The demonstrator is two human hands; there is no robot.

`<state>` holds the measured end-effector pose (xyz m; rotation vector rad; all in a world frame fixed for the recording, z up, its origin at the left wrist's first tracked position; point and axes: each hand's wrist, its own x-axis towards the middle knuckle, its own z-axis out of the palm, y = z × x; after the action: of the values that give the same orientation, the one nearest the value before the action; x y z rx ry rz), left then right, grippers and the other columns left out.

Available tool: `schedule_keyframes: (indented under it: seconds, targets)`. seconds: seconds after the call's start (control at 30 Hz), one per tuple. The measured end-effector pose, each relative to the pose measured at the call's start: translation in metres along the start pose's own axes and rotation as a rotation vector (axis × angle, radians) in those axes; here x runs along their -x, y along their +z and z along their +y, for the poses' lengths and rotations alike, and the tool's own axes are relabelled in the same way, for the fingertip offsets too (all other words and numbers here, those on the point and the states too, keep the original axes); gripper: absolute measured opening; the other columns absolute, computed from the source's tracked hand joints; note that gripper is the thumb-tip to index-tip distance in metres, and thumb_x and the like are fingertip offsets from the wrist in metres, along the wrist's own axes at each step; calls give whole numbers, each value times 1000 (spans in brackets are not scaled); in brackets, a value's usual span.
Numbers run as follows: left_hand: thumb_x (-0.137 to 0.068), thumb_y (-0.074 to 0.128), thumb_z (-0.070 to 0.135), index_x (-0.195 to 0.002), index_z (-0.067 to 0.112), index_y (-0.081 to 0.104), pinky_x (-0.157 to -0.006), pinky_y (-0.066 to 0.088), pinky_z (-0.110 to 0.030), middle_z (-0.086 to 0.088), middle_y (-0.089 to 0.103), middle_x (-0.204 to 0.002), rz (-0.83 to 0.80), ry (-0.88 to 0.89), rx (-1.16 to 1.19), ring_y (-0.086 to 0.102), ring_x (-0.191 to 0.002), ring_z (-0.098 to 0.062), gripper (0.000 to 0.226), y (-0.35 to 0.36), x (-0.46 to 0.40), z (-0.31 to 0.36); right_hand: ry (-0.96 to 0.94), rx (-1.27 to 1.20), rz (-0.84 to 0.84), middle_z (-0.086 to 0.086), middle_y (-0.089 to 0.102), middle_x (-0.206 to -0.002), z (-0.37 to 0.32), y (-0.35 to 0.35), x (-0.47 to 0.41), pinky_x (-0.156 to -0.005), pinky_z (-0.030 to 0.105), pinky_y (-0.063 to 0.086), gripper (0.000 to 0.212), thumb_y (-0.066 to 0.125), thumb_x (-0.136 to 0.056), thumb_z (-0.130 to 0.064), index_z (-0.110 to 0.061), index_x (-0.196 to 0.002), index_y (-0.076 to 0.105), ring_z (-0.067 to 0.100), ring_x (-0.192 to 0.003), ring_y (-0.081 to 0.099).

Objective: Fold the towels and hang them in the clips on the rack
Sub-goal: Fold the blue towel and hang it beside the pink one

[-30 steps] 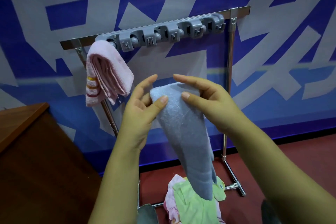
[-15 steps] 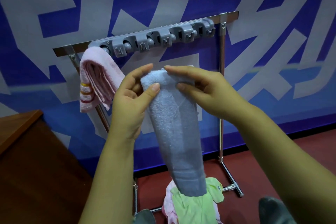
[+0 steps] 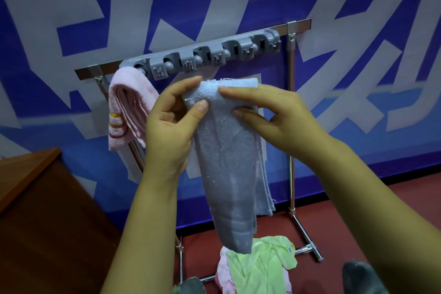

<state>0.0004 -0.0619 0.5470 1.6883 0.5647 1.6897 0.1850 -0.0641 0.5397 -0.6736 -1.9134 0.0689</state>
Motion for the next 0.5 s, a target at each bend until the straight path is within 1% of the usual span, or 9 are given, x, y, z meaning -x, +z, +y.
schedule_keyframes:
  seconds: [0.07,0.1,0.13,0.2,0.27,0.3,0.37,0.4,0.5]
  targets:
    - [-80,65,7,-100,30,67,-83,52,-25,10,69,-101,32,5,8,63,-102,-11,32,3,-1,2,13,-5,46,2,57,-101,1,-2,2,-83,28,49,37,61,-88,-19,-23,-124,55,14,-93,55]
    - [-80,64,5,-100,30,67,-82,52,-25,10,69,-100,48,6,17,63,-101,-11,33,4,-1,2,21,-10,71,1,50,-95,1,-3,3,-83,27,47,36,61,-86,-22,-24,-122,56,13,-90,51]
    - [-79,63,4,-99,30,67,-82,51,-25,10,69,-100,60,6,28,64,-100,-11,33,4,-2,3,32,-15,94,-1,44,-97,0,-3,3,-87,23,44,35,62,-85,-25,-26,-119,58,11,-92,47]
    - [-79,65,5,-98,31,68,-82,51,-26,8,68,-103,70,2,45,63,-101,-12,33,3,-2,4,87,-64,100,-4,40,-114,0,-3,4,-101,19,36,30,65,-81,-31,-33,-111,63,8,-112,42]
    - [-79,63,4,-97,32,69,-83,52,-29,4,66,-107,79,-16,58,62,-105,-16,34,4,-1,5,163,-214,7,-8,33,-138,-3,-5,2,-111,24,31,27,66,-78,-35,-41,-105,68,6,-133,33]
    - [-79,62,4,-98,32,69,-83,53,-30,3,65,-109,79,-29,69,62,-105,-17,34,5,-1,6,193,-310,-60,-10,32,-144,-5,-5,1,-111,30,33,26,67,-77,-36,-41,-102,70,6,-136,32]
    - [-79,63,4,-101,27,66,-79,54,-29,4,67,-104,72,-54,87,64,-100,-16,32,5,-1,8,236,-408,-159,-7,40,-143,-11,-3,-3,-106,37,42,22,69,-77,-34,-37,-99,72,6,-133,39]
    - [-79,65,4,-103,24,64,-75,54,-28,3,67,-100,77,-73,91,65,-95,-14,31,5,-1,9,236,-376,-174,-6,45,-139,-13,-1,-4,-104,36,44,22,70,-78,-31,-36,-99,72,6,-130,43]
    - [-78,62,3,-102,19,61,-69,55,-26,-2,68,-91,139,-147,101,66,-83,-13,28,3,-3,10,235,-244,-171,-6,57,-122,-15,7,-11,-96,21,46,21,71,-80,-22,-31,-99,73,0,-116,52]
